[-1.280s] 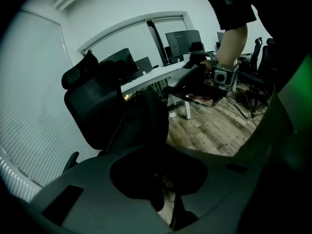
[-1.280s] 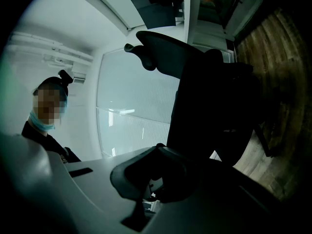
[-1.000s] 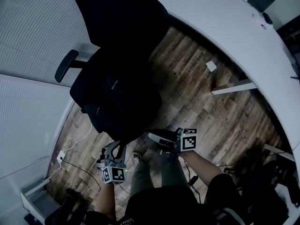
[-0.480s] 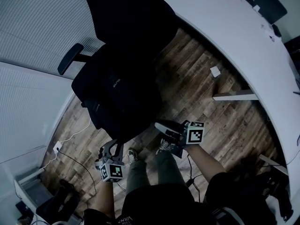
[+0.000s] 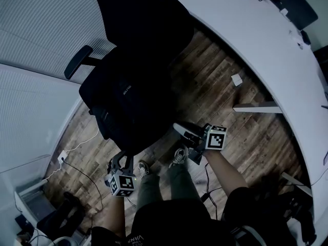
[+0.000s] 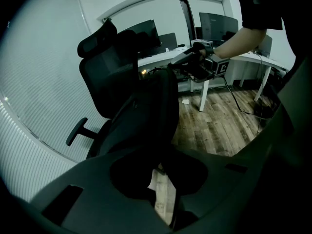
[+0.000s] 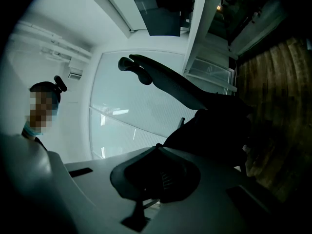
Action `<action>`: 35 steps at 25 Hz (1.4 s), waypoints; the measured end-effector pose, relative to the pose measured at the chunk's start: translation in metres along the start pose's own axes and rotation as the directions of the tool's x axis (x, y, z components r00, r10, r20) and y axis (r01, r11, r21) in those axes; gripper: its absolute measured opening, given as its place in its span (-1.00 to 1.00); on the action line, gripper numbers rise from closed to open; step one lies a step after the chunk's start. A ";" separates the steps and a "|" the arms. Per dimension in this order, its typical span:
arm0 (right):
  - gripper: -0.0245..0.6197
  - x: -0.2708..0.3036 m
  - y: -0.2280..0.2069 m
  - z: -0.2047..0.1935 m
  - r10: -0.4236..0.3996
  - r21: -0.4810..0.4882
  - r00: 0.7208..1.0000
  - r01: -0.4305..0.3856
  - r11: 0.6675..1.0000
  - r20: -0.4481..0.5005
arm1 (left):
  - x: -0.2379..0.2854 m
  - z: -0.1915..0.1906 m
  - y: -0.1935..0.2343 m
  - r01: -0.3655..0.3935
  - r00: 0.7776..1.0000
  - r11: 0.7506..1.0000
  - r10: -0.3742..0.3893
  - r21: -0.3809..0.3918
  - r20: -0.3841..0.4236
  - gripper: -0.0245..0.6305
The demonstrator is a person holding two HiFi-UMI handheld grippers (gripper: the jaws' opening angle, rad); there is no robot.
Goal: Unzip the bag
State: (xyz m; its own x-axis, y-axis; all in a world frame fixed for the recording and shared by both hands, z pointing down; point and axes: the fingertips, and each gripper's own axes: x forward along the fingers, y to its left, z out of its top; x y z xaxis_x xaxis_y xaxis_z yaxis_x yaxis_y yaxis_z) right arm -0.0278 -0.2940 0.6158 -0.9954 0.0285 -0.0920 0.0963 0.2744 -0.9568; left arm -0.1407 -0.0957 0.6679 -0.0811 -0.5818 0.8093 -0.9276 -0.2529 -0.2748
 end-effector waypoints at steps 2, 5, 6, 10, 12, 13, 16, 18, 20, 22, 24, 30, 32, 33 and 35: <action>-0.79 0.000 -0.003 0.003 -0.003 0.005 1.000 0.003 1.000 0.004 | 0.000 -0.002 0.001 -0.001 1.000 1.000 0.001 -0.010 -0.017 -0.71; -0.79 -0.001 -0.008 0.009 -0.015 0.010 1.000 0.015 1.000 0.013 | 0.001 -0.003 0.001 0.000 0.999 1.000 0.000 -0.016 -0.034 -0.71; -0.79 -0.001 -0.010 0.011 -0.021 0.011 1.000 0.020 1.000 0.015 | 0.001 -0.003 0.001 -0.001 0.999 1.000 0.000 -0.021 -0.040 -0.71; -0.79 -0.002 -0.021 0.020 -0.049 0.016 0.999 0.048 0.999 0.024 | 0.003 -0.003 0.000 -0.004 0.998 0.999 0.002 -0.040 -0.060 -0.71; -0.79 -0.003 -0.024 0.025 -0.058 0.014 0.998 0.058 0.998 0.028 | 0.005 -0.001 -0.001 -0.002 0.998 0.999 -0.001 -0.053 -0.067 -0.71; -0.79 -0.004 -0.025 0.026 -0.062 0.012 0.998 0.062 0.998 0.029 | 0.006 0.000 -0.002 -0.001 0.998 0.998 -0.003 -0.058 -0.069 -0.71; -0.79 -0.004 -0.026 0.024 -0.074 0.002 0.997 0.074 0.997 0.030 | 0.007 -0.001 -0.002 0.004 0.997 0.998 -0.009 -0.059 -0.072 -0.71; -0.78 -0.003 -0.025 0.020 -0.080 -0.013 0.996 0.080 0.997 0.029 | 0.006 -0.003 -0.002 0.009 0.997 0.998 -0.013 -0.055 -0.070 -0.71; -0.78 -0.003 -0.022 0.018 -0.083 -0.038 0.996 0.084 0.996 0.027 | 0.005 -0.004 -0.002 0.014 0.998 0.998 -0.017 -0.055 -0.064 -0.70; -0.78 -0.002 -0.020 0.016 -0.092 -0.070 0.995 0.093 0.993 0.028 | 0.005 -0.005 -0.002 0.024 0.998 0.998 -0.027 -0.054 -0.055 -0.70; -0.78 0.001 -0.017 0.012 -0.114 -0.115 0.993 0.116 0.986 0.024 | 0.004 -0.006 -0.002 0.039 0.998 0.998 -0.042 -0.052 -0.048 -0.69; -0.77 0.003 -0.015 -0.005 -0.238 -0.205 0.970 0.243 0.948 0.049 | 0.002 -0.009 -0.004 0.062 0.998 0.998 -0.063 -0.029 -0.010 -0.60; -0.77 0.001 -0.015 -0.011 -0.274 -0.199 0.959 0.284 0.938 0.075 | -0.001 -0.010 -0.004 0.070 0.998 0.997 -0.070 -0.032 0.004 -0.58; -0.75 0.000 -0.014 -0.013 -0.291 -0.194 0.952 0.304 0.933 0.091 | -0.003 -0.010 -0.004 0.074 0.997 0.997 -0.073 -0.030 0.012 -0.58; -0.48 -0.003 -0.014 -0.017 -0.328 -0.184 0.936 0.347 0.920 0.124 | -0.004 -0.011 -0.003 0.083 0.996 0.996 -0.082 -0.021 0.025 -0.57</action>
State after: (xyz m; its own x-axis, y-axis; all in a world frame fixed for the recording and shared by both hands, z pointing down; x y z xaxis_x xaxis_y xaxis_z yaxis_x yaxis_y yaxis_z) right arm -0.0264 -0.2821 0.6343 -0.9639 -0.1826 0.1939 -0.2564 0.4393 -0.8610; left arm -0.1413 -0.0843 0.6710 0.0048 -0.5781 0.8159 -0.9387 -0.2838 -0.1955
